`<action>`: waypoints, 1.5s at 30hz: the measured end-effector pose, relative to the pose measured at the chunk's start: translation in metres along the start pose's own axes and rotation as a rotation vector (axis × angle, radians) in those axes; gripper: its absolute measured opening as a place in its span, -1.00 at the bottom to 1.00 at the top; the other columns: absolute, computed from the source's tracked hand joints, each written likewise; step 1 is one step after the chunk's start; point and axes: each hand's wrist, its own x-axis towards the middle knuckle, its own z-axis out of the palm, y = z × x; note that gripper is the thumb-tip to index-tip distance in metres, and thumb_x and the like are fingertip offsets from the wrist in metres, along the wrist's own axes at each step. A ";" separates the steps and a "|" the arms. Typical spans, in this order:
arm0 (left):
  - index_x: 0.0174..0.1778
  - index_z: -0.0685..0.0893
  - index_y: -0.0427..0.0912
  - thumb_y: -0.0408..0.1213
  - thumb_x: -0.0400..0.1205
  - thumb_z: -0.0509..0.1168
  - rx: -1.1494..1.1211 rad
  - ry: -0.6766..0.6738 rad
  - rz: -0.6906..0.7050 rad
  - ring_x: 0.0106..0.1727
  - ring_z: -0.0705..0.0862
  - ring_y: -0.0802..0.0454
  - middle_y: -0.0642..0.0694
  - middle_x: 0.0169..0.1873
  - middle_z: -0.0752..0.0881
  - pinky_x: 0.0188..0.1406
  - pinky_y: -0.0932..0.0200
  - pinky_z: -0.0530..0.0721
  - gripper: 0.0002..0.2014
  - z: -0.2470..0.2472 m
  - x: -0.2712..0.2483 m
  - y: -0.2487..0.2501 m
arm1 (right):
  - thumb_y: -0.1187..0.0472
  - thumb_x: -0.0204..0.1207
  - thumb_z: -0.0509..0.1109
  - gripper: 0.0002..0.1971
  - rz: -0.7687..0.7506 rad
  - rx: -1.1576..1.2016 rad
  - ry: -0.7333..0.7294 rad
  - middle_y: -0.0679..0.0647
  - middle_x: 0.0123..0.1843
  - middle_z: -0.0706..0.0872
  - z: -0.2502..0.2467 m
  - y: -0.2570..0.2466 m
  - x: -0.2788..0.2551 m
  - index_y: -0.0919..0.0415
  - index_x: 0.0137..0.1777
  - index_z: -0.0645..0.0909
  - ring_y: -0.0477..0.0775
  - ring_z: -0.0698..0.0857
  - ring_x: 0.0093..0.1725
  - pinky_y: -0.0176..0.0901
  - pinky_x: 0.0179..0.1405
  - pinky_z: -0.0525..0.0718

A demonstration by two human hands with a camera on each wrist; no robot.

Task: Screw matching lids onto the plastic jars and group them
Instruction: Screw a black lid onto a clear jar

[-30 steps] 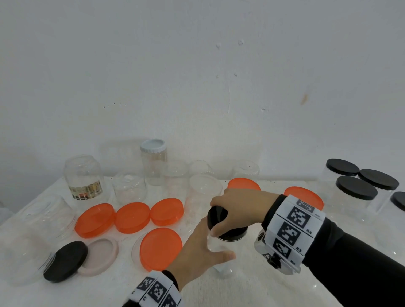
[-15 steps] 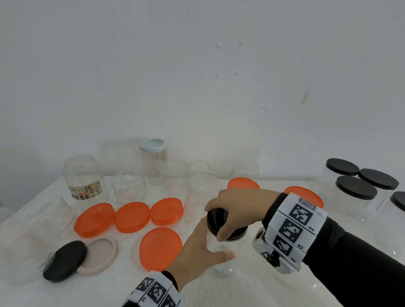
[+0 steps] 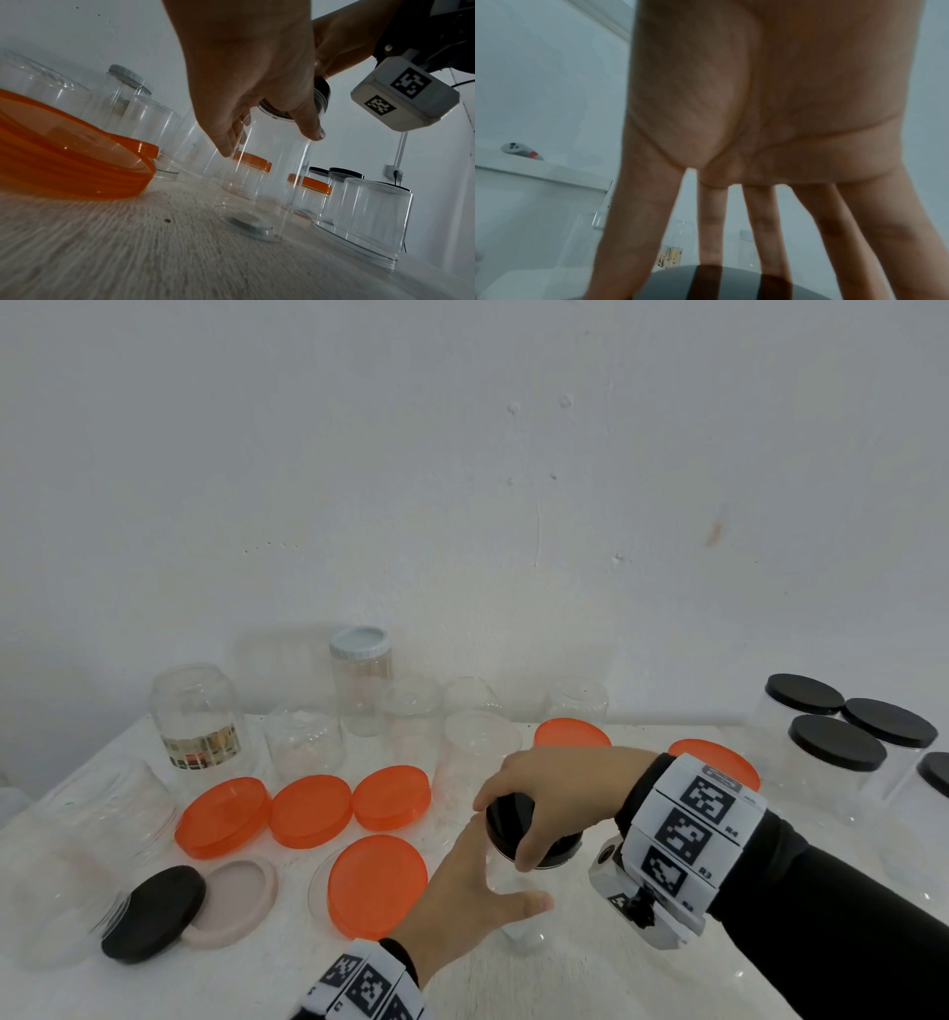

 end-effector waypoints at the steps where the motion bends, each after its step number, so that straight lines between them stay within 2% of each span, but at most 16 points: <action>1: 0.43 0.24 0.37 0.00 0.38 0.59 0.000 0.000 0.000 0.48 0.35 0.39 0.33 0.44 0.43 0.42 0.35 0.32 -0.19 0.000 0.000 0.000 | -0.08 0.42 0.53 -0.35 0.003 -0.007 0.014 -0.09 0.36 0.48 0.001 0.001 0.001 -0.14 0.52 0.41 -0.09 0.42 0.22 -0.14 0.11 0.52; 3: 0.49 0.24 0.30 -0.05 0.41 0.59 0.002 -0.004 0.008 0.47 0.35 0.41 0.33 0.43 0.42 0.40 0.37 0.34 -0.17 -0.001 -0.001 0.000 | -0.22 0.43 0.47 -0.35 0.030 -0.035 0.055 -0.06 0.30 0.52 0.004 0.002 0.004 -0.09 0.50 0.44 -0.08 0.47 0.19 -0.14 0.05 0.53; 5: 0.54 0.25 0.26 -0.06 0.42 0.58 0.010 -0.010 0.015 0.44 0.31 0.52 0.40 0.42 0.38 0.28 0.51 0.34 -0.16 -0.001 -0.001 0.000 | -0.34 0.41 0.39 -0.33 0.081 -0.060 0.100 -0.03 0.23 0.57 0.008 0.002 0.006 -0.04 0.46 0.47 0.02 0.57 0.18 -0.12 0.01 0.57; 7: 0.56 0.29 0.22 -0.06 0.43 0.57 0.017 -0.015 0.022 0.43 0.28 0.56 0.43 0.42 0.35 0.27 0.55 0.32 -0.18 -0.001 -0.001 0.001 | -0.41 0.40 0.35 -0.31 0.121 -0.067 0.120 0.00 0.21 0.58 0.012 0.003 0.008 -0.04 0.44 0.46 0.06 0.58 0.14 -0.12 -0.06 0.55; 10: 0.54 0.26 0.24 -0.05 0.42 0.58 0.005 -0.009 0.012 0.45 0.31 0.49 0.39 0.42 0.39 0.41 0.38 0.31 -0.17 -0.001 0.000 0.001 | -0.35 0.40 0.40 -0.28 0.117 -0.005 0.073 -0.01 0.30 0.51 0.010 0.005 0.006 -0.09 0.51 0.38 0.06 0.54 0.25 -0.12 0.03 0.55; 13: 0.51 0.25 0.25 0.03 0.36 0.59 -0.012 -0.001 -0.003 0.47 0.36 0.39 0.32 0.43 0.43 0.34 0.40 0.34 -0.14 0.000 0.000 -0.001 | -0.11 0.38 0.55 -0.24 0.053 0.029 -0.025 -0.09 0.41 0.41 0.002 0.007 0.000 -0.20 0.56 0.31 0.03 0.45 0.38 -0.02 0.27 0.57; 16: 0.51 0.24 0.27 0.15 0.26 0.57 -0.030 0.004 -0.013 0.48 0.35 0.38 0.33 0.44 0.42 0.39 0.33 0.31 -0.07 0.001 0.000 -0.003 | -0.03 0.39 0.57 -0.27 0.026 0.022 -0.022 -0.09 0.41 0.43 -0.002 0.008 -0.002 -0.21 0.54 0.34 0.01 0.43 0.39 -0.03 0.29 0.55; 19: 0.47 0.25 0.35 0.15 0.27 0.57 -0.043 0.001 -0.007 0.47 0.36 0.42 0.37 0.42 0.43 0.43 0.29 0.32 -0.11 0.001 0.001 -0.004 | -0.16 0.40 0.52 -0.29 0.046 0.005 0.013 -0.07 0.37 0.47 0.000 0.007 0.000 -0.14 0.53 0.37 0.01 0.48 0.33 -0.11 0.14 0.55; 23: 0.42 0.25 0.46 0.09 0.32 0.58 -0.053 -0.009 -0.001 0.41 0.34 0.56 0.51 0.37 0.43 0.24 0.43 0.36 -0.17 0.000 0.000 -0.003 | -0.40 0.39 0.37 -0.29 0.141 -0.061 0.075 -0.01 0.15 0.53 0.009 0.005 0.004 0.01 0.42 0.44 0.06 0.57 0.10 -0.19 -0.24 0.47; 25: 0.44 0.24 0.46 0.07 0.34 0.58 -0.053 -0.009 0.006 0.41 0.33 0.58 0.54 0.36 0.41 0.23 0.46 0.34 -0.16 0.000 0.000 -0.003 | -0.43 0.39 0.33 -0.27 0.160 -0.070 0.081 0.00 0.14 0.51 0.010 0.005 0.005 0.03 0.42 0.43 0.07 0.58 0.09 -0.18 -0.27 0.45; 27: 0.44 0.25 0.44 0.05 0.34 0.59 -0.056 -0.006 0.009 0.41 0.33 0.57 0.51 0.38 0.41 0.24 0.46 0.35 -0.16 0.000 0.000 -0.003 | -0.35 0.40 0.39 -0.27 0.142 -0.031 0.043 -0.01 0.26 0.47 0.008 0.006 0.002 -0.03 0.49 0.37 0.07 0.56 0.19 -0.14 -0.11 0.54; 30: 0.41 0.27 0.42 0.12 0.30 0.58 -0.047 0.003 0.005 0.40 0.36 0.54 0.45 0.38 0.44 0.23 0.47 0.38 -0.17 0.001 -0.001 -0.004 | -0.08 0.40 0.54 -0.25 0.050 0.035 -0.032 -0.08 0.39 0.38 0.002 0.007 -0.003 -0.18 0.56 0.29 0.05 0.46 0.35 -0.07 0.19 0.57; 33: 0.39 0.27 0.45 0.16 0.27 0.58 -0.050 0.006 0.003 0.39 0.35 0.57 0.47 0.37 0.45 0.22 0.49 0.36 -0.17 0.001 0.000 -0.005 | 0.02 0.42 0.55 -0.28 0.016 0.045 -0.024 -0.09 0.38 0.39 0.000 0.007 -0.004 -0.20 0.55 0.33 0.04 0.44 0.38 -0.09 0.21 0.55; 37: 0.41 0.26 0.44 0.18 0.26 0.58 -0.040 0.010 0.003 0.42 0.36 0.51 0.45 0.37 0.45 0.25 0.46 0.35 -0.15 0.001 0.000 -0.007 | -0.05 0.42 0.54 -0.29 0.026 0.013 -0.014 -0.07 0.34 0.42 0.001 0.005 -0.003 -0.16 0.56 0.34 0.05 0.48 0.33 -0.10 0.10 0.53; 41: 0.41 0.28 0.41 0.12 0.29 0.59 -0.047 0.007 0.004 0.44 0.36 0.46 0.39 0.40 0.45 0.36 0.36 0.35 -0.18 0.001 0.000 -0.005 | -0.17 0.43 0.48 -0.29 0.068 -0.015 0.008 -0.04 0.33 0.42 0.004 0.005 0.000 -0.13 0.56 0.31 0.10 0.51 0.29 -0.11 0.01 0.53; 45: 0.41 0.25 0.45 0.03 0.36 0.59 -0.047 -0.005 0.009 0.43 0.33 0.53 0.46 0.40 0.41 0.27 0.45 0.34 -0.20 0.000 -0.001 -0.003 | -0.32 0.44 0.37 -0.28 0.116 -0.073 0.034 0.04 0.33 0.43 0.009 0.004 0.002 -0.05 0.54 0.32 0.15 0.54 0.25 -0.09 -0.08 0.50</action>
